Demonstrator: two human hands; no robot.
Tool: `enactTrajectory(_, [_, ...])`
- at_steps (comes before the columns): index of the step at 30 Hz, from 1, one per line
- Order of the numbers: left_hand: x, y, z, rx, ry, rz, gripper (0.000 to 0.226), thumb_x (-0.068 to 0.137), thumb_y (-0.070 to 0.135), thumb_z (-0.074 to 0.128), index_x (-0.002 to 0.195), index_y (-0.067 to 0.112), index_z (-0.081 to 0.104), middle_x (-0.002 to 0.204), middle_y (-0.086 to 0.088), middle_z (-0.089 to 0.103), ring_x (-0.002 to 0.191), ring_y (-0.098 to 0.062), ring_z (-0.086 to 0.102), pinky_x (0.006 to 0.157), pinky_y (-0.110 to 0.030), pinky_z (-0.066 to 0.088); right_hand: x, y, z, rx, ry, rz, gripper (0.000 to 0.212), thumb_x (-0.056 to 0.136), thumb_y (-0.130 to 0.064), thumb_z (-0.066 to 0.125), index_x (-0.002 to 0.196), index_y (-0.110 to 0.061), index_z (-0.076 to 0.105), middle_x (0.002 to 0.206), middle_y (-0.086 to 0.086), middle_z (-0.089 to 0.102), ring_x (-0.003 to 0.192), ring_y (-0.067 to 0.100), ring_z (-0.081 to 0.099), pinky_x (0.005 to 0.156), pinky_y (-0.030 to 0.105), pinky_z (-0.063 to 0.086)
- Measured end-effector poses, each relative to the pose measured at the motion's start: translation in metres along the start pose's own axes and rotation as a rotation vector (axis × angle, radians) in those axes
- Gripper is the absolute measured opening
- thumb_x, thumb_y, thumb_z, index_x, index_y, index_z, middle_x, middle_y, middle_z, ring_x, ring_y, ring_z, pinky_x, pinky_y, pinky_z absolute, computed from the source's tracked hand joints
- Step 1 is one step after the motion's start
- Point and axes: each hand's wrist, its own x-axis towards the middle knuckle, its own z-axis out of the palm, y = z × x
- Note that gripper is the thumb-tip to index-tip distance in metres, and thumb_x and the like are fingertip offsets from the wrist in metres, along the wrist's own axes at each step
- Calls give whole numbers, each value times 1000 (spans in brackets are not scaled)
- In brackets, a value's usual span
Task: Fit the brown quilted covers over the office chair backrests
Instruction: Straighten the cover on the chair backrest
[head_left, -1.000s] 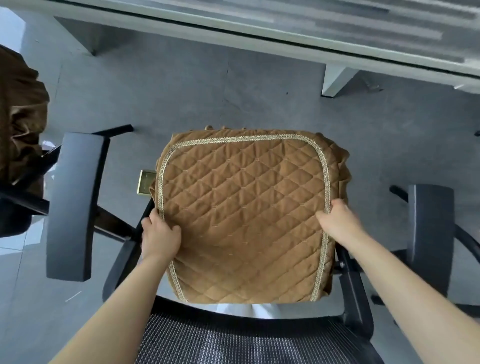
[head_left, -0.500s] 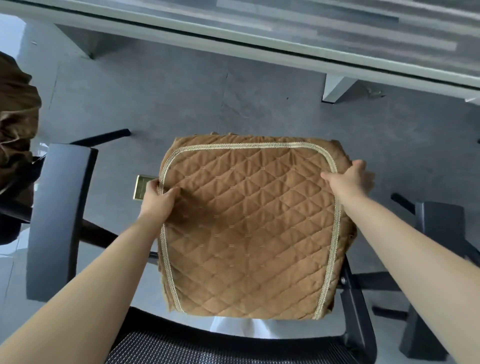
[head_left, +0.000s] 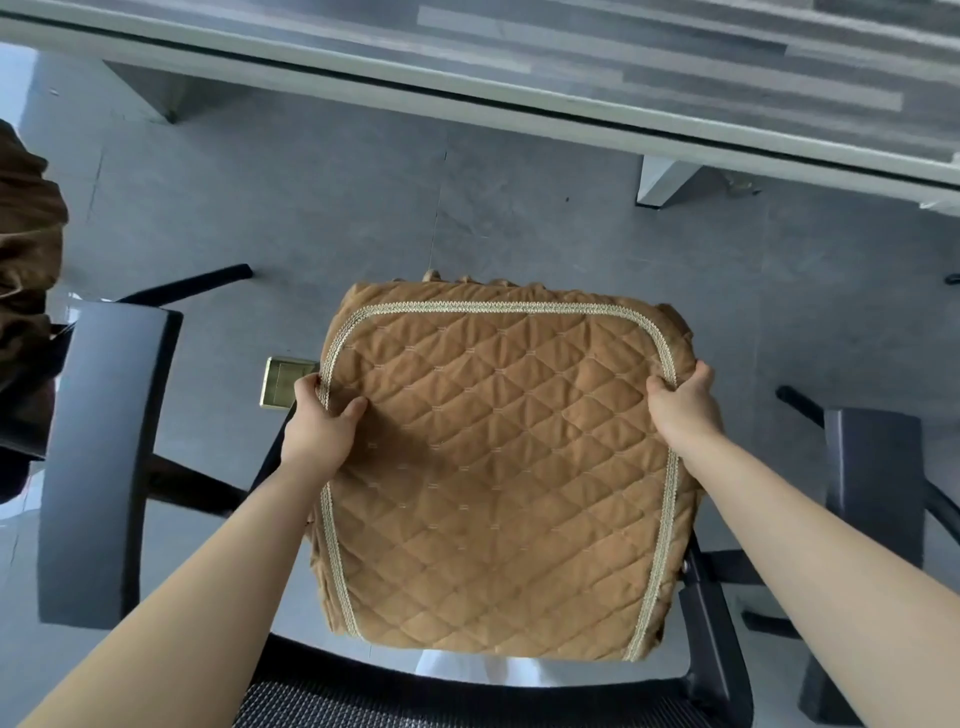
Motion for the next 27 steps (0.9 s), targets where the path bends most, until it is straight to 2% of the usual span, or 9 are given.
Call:
enactTrajectory(5, [-8, -6, 4, 49, 31, -4, 65, 91, 40, 61, 144, 22, 27, 135, -14, 54, 116, -39, 54, 90, -43, 44, -4, 9, 7, -35, 3, 30, 61, 95, -30, 46, 144, -11, 17, 136, 29, 42, 120, 46, 48, 94, 44, 41])
enactTrajectory(11, [-2, -1, 7, 38, 48, 11, 67, 90, 40, 61, 145, 24, 27, 140, -11, 52, 120, -38, 53, 98, -46, 43, 0, 10, 9, -25, 55, -72, 59, 97, -29, 47, 145, -11, 17, 135, 28, 42, 119, 46, 47, 96, 45, 39])
enactTrajectory(18, [6, -6, 8, -27, 72, -36, 66, 85, 44, 67, 141, 18, 41, 131, -10, 58, 117, -36, 56, 96, -44, 46, 10, -4, 10, -10, 115, -74, 49, 97, -23, 49, 139, -9, 27, 133, 28, 42, 120, 46, 45, 95, 45, 39])
enactTrajectory(23, [4, -6, 8, -13, 7, -21, 73, 90, 46, 58, 150, 17, 28, 143, -9, 50, 128, -35, 48, 105, -44, 40, 8, 0, 3, -103, 61, -97, 60, 98, -30, 46, 147, -10, 18, 137, 29, 41, 124, 45, 44, 99, 46, 37])
enactTrajectory(25, [-1, -3, 8, 7, 4, -28, 75, 92, 41, 57, 153, 15, 22, 148, -11, 44, 133, -35, 43, 108, -44, 36, 3, -2, 0, -144, 38, -91, 64, 97, -31, 47, 147, -7, 17, 137, 29, 41, 124, 45, 44, 100, 45, 38])
enactTrajectory(27, [-11, 0, 8, 40, 14, -32, 69, 93, 32, 58, 151, 11, 25, 147, -13, 44, 133, -36, 43, 106, -42, 36, -5, -3, -4, -197, 13, -109, 64, 94, -28, 51, 143, 0, 20, 136, 30, 42, 123, 46, 46, 99, 45, 40])
